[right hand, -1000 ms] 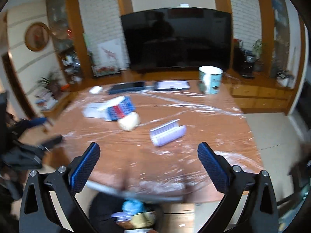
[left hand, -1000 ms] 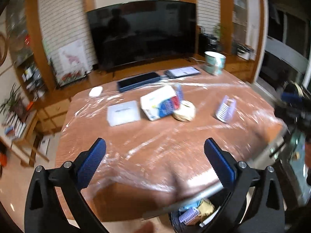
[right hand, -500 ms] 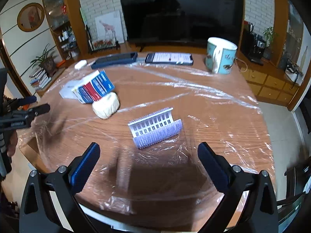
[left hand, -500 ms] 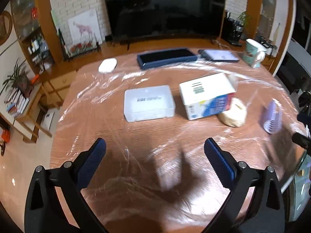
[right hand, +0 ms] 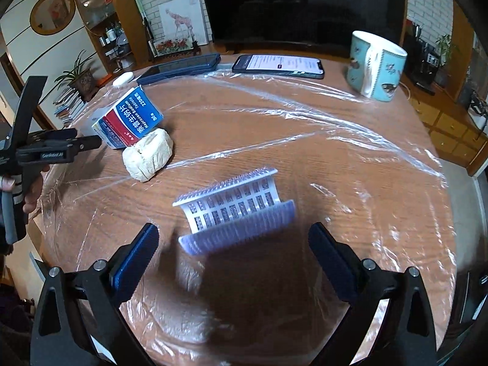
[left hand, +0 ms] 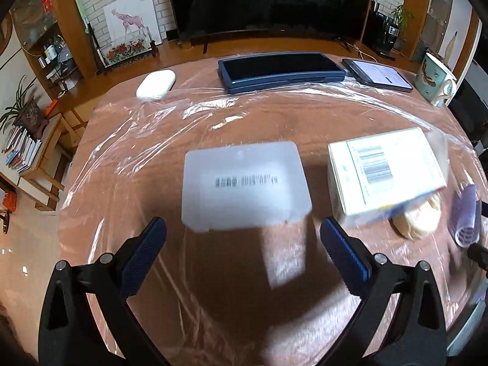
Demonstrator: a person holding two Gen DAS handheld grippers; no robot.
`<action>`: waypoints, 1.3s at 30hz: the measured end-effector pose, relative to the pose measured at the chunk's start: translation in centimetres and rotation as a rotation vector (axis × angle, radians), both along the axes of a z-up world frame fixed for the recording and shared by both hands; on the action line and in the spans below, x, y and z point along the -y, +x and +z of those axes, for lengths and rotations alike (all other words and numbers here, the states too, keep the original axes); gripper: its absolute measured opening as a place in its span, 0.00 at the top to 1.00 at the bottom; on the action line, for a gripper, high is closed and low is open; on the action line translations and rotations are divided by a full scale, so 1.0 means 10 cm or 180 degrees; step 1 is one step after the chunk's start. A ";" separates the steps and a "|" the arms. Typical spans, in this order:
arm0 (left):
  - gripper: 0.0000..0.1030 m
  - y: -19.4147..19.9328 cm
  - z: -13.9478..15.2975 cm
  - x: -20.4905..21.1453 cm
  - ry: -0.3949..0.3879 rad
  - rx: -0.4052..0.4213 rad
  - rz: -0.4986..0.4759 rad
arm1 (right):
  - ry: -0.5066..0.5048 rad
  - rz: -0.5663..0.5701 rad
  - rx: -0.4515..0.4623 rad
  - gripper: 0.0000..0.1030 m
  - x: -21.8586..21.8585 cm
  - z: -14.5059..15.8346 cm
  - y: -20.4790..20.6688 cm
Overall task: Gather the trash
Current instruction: 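Grasp the white plastic box with the left tool while the right tool grasps the white-purple comb rack, then lift the white plastic box with the left tool while the right tool lifts the comb rack toward the bin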
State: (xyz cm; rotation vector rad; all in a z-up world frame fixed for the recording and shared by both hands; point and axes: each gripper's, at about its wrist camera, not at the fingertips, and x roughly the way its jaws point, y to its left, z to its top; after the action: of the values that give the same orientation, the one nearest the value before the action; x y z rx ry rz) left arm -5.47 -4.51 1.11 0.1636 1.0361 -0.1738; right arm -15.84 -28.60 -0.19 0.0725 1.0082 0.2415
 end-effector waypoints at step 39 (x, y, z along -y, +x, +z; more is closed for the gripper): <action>0.20 -0.24 0.18 0.15 0.0008 0.0256 -0.0061 | 0.0299 -0.0001 0.0216 0.25 0.04 0.21 -0.06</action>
State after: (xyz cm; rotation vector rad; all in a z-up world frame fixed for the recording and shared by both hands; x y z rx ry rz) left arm -7.85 -6.01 2.93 0.1815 0.9551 -0.1820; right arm -16.49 -28.99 1.89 0.1489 0.9293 0.2892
